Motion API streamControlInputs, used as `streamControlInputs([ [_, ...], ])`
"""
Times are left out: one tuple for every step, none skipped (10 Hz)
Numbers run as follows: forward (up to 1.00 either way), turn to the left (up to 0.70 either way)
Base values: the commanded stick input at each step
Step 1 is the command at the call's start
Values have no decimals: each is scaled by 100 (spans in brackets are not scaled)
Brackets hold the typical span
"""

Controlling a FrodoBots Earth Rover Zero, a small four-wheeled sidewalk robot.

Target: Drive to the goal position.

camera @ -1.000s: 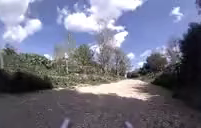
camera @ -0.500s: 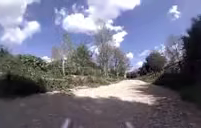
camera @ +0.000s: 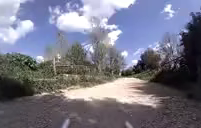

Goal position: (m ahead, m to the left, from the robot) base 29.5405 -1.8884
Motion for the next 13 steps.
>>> streamControlInputs([
  [58,0],
  [58,0],
  [58,-4],
  [58,-58],
  [58,-58],
  [58,-17],
  [59,0],
  [60,0],
  [61,-2],
  [61,-12],
  [63,-30],
  [66,-33],
  [66,-33],
])
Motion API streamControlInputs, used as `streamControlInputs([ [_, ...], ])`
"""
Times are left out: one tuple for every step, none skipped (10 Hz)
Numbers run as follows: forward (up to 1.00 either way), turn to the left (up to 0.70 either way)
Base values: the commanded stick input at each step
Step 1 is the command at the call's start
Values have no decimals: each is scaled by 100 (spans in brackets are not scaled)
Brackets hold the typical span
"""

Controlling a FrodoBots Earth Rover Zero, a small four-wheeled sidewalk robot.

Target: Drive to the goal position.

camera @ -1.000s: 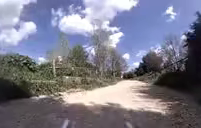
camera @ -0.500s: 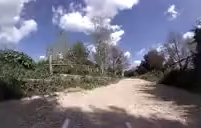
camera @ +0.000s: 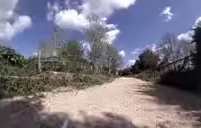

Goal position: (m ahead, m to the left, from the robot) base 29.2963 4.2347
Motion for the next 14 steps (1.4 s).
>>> streamControlInputs([
  [66,-33],
  [66,-33],
  [66,-33],
  [66,-33],
  [66,-33],
  [69,0],
  [69,-21],
  [69,-35],
  [69,-35],
  [69,-35],
  [70,-33],
  [79,-16],
  [85,-3],
  [85,0],
])
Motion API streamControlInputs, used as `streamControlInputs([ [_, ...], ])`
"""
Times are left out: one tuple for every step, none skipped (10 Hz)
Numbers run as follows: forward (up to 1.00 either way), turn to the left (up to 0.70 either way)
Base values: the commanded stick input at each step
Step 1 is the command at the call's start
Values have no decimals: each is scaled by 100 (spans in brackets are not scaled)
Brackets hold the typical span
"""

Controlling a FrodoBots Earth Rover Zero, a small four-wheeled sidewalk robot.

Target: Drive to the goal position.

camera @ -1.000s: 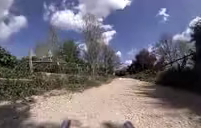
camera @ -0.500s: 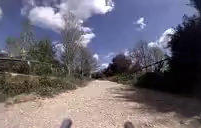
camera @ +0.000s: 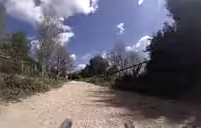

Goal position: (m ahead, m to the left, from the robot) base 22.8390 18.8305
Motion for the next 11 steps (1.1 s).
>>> streamControlInputs([
  [85,0],
  [85,0],
  [85,0],
  [85,0],
  [85,0],
  [83,0],
  [80,0],
  [79,0],
  [79,0],
  [79,0],
  [79,0],
])
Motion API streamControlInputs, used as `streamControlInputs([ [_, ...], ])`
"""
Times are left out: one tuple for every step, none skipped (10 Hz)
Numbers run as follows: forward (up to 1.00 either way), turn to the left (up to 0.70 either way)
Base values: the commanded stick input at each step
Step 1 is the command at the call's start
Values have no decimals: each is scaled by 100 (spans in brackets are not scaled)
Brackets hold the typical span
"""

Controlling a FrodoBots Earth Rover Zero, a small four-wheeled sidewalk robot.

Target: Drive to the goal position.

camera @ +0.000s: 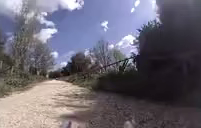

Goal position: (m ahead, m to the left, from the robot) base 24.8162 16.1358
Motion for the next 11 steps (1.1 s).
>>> streamControlInputs([
  [74,0],
  [68,0],
  [68,5],
  [68,11],
  [68,33],
  [68,18],
  [68,2],
  [73,0],
  [79,24],
  [80,23],
  [81,11],
])
